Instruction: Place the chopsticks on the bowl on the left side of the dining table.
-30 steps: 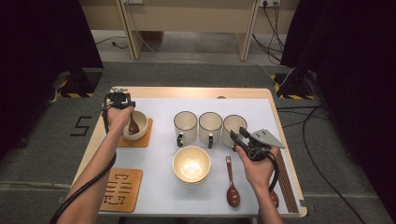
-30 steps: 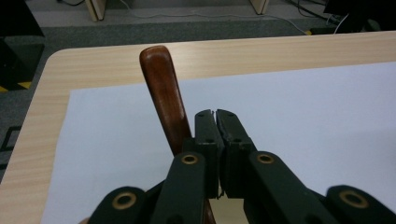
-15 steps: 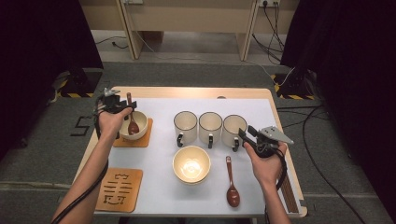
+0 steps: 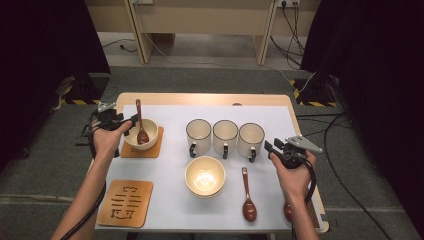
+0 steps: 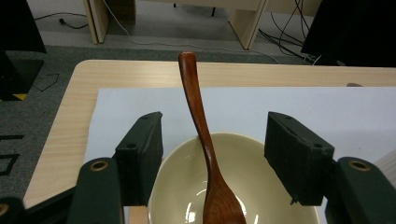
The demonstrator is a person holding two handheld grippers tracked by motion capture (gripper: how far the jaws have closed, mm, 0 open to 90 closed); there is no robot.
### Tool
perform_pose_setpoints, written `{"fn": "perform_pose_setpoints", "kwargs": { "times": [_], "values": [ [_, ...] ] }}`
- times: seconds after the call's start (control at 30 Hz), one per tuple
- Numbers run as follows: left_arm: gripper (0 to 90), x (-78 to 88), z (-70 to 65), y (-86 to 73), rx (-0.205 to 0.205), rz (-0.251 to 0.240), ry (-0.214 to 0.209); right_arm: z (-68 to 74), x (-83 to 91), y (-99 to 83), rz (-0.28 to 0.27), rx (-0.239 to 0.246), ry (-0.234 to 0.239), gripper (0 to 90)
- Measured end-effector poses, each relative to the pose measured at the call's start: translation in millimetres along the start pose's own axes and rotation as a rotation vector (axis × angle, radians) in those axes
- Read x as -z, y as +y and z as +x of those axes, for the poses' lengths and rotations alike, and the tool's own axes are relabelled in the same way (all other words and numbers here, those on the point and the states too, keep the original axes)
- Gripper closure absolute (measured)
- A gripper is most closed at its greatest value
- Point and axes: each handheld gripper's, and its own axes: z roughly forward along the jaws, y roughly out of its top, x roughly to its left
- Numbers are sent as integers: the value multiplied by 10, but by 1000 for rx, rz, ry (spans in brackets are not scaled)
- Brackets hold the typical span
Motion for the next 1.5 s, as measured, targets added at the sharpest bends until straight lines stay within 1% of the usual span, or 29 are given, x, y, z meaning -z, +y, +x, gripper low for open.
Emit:
{"fn": "perform_pose_setpoints", "kwargs": {
  "times": [0.03,0.1,0.17,0.2,0.23,0.37,0.43,0.53,0.63,0.7,0.8,0.87,0.93,0.97,1.13,1.17,1.2,1.23,1.4,1.5],
  "values": [
    [364,11,-11,-7,-1,-2,-5,-5,2,1,4,-8,-2,591],
    [359,34,-33,-20,-4,-7,-18,-22,7,1,13,-5,-3,595],
    [356,53,-46,-31,-8,-9,-25,-37,11,-1,28,-13,-6,600],
    [351,65,-52,-38,-9,-11,-29,-54,10,0,37,-8,-8,600],
    [348,73,-54,-41,-9,-12,-29,-68,12,1,51,-13,-10,600],
    [343,129,-56,-78,-16,-21,-35,-121,20,7,77,-18,-16,609],
    [339,180,-46,-112,-20,-24,-41,-146,30,3,90,-17,-19,618],
    [336,262,-15,-169,-16,-33,-34,-185,45,-9,122,-24,-30,627],
    [335,346,-4,-235,-22,-36,-33,-244,77,-22,165,-20,-41,635],
    [333,413,2,-293,-26,-33,-34,-280,101,-29,195,-26,-49,641],
    [334,478,12,-380,-22,-37,-32,-333,135,-43,233,-33,-60,650],
    [333,504,21,-432,-28,-36,-25,-366,155,-53,268,-37,-63,652],
    [333,523,39,-491,-23,-35,-22,-389,175,-63,300,-37,-69,657],
    [333,526,48,-504,-27,-27,-21,-405,185,-69,321,-35,-69,662],
    [330,553,82,-522,-17,-35,-19,-473,218,-112,388,-54,-82,686],
    [330,558,79,-532,-21,-32,-19,-482,225,-121,398,-58,-83,693],
    [330,557,78,-535,-22,-32,-19,-495,237,-141,424,-71,-86,702],
    [330,556,77,-540,-22,-30,-22,-502,241,-149,434,-72,-87,706],
    [328,547,76,-523,-31,-36,-27,-562,262,-246,559,-92,-98,741],
    [328,552,73,-508,-33,-43,-25,-577,266,-279,620,-113,-99,762]
  ]
}}
